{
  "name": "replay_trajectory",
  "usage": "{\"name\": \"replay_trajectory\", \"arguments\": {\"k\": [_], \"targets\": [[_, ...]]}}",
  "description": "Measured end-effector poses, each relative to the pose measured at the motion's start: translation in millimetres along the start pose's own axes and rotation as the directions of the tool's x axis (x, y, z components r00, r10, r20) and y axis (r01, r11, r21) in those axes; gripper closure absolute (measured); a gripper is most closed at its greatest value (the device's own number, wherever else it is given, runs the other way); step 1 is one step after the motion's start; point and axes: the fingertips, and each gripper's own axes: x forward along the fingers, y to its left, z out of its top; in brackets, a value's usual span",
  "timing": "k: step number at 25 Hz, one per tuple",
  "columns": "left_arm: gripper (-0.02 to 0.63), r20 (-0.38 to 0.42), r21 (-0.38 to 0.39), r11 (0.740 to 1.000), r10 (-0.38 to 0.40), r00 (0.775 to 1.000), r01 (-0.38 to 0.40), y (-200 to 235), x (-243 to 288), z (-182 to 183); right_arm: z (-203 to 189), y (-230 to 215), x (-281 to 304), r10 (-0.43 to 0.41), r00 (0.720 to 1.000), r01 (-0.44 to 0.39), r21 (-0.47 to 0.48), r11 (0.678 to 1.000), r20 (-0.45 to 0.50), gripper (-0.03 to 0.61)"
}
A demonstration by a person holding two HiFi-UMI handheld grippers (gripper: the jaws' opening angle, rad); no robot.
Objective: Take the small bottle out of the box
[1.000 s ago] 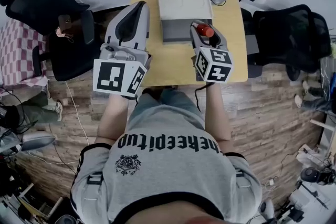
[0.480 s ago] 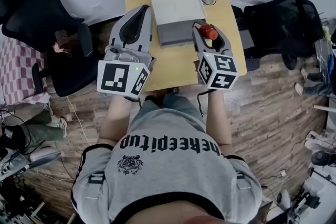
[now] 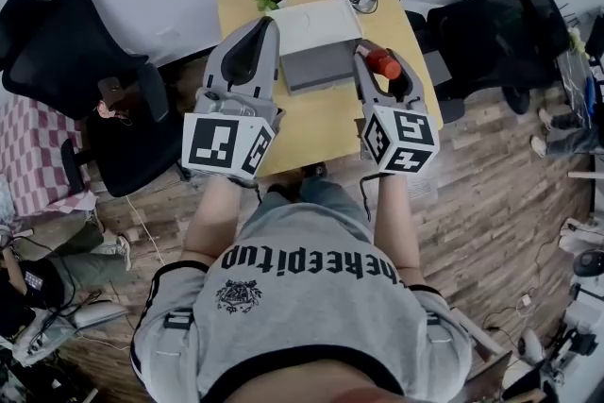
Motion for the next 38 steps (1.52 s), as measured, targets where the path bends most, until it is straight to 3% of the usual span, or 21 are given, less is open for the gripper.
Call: {"name": "replay_trajectory", "arguments": {"k": [19,38], "targets": [[0.609,0.031,-0.022,0.997,-0.071,0.997,0.072,-12,-4,12,38,1,-51,-0.098,0.985,0.097,0.010,0.995,0.140,0.357],[0.609,0.072,-0.020,0.993,-0.119,0.990,0.120,-36,-25,33,58,2,-110,-0.175,0.949,0.176,0.018,0.984,0.263,0.357]]}}
